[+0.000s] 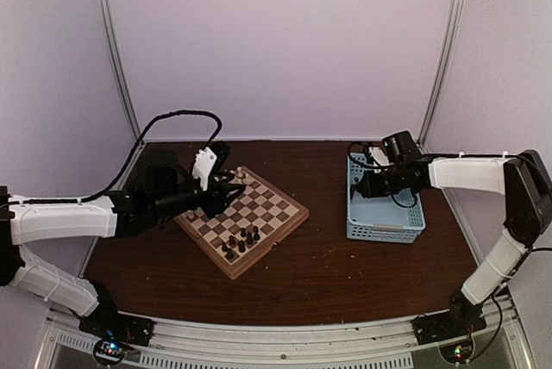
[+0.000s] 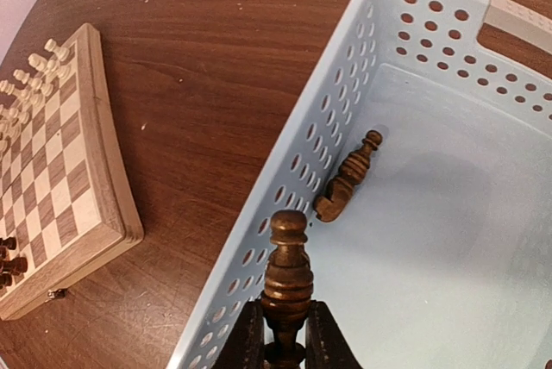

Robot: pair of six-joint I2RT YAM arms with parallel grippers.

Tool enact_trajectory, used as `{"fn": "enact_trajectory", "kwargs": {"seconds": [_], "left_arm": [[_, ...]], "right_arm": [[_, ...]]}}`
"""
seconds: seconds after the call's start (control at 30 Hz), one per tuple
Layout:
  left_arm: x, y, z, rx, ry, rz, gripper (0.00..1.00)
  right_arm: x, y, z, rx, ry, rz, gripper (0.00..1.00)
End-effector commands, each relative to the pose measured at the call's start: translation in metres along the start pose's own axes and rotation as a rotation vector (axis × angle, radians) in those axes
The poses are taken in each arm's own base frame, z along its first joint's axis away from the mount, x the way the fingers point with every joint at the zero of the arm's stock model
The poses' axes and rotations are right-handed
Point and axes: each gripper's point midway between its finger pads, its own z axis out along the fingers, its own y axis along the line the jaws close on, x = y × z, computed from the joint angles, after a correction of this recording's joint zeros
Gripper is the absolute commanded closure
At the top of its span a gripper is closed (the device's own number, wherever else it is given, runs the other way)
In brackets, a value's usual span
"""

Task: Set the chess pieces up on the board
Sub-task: Pick up the chess piece from the storage box.

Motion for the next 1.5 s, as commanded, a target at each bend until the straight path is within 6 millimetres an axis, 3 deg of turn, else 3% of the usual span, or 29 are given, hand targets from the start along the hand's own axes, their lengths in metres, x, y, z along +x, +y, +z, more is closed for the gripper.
{"fn": "enact_trajectory", "kwargs": {"seconds": [0.0, 0.27, 0.43, 0.7, 0.87, 1.07, 1.23, 1.47], "left_arm": [[-0.038, -0.018, 0.006, 0.119, -0.122, 0.000, 0.55], [-0.046, -0.038, 0.031, 0.255, -0.099, 0.008, 0.51], [-0.055, -0.038, 0.044, 0.256, -0.117, 0.003, 0.51], [-0.067, -0.057, 0.053, 0.278, -0.217, 0.151, 0.51], [-0.072, -0.076, 0.042, 0.343, -0.449, 0.258, 0.50], [-0.074, -0.074, 0.033, 0.307, -0.609, 0.268, 0.38], [-0.072, -0.075, 0.033, 0.317, -0.624, 0.270, 0.34], [-0.073, -0.075, 0.032, 0.309, -0.641, 0.293, 0.36]], "right_arm": [[-0.001, 0.023, -0.005, -0.122, -0.003, -0.061, 0.87], [-0.001, 0.027, -0.024, -0.142, -0.063, -0.074, 0.87], [-0.008, 0.045, -0.046, -0.221, -0.085, -0.119, 0.87], [-0.022, 0.106, -0.091, -0.504, -0.120, -0.157, 0.87], [-0.026, 0.150, -0.116, -0.625, -0.144, -0.189, 0.87], [-0.036, 0.199, -0.145, -0.785, -0.181, -0.205, 0.88], [-0.037, 0.227, -0.164, -0.877, -0.183, -0.231, 0.88], [-0.033, 0.250, -0.169, -0.948, -0.167, -0.239, 0.88]]}}
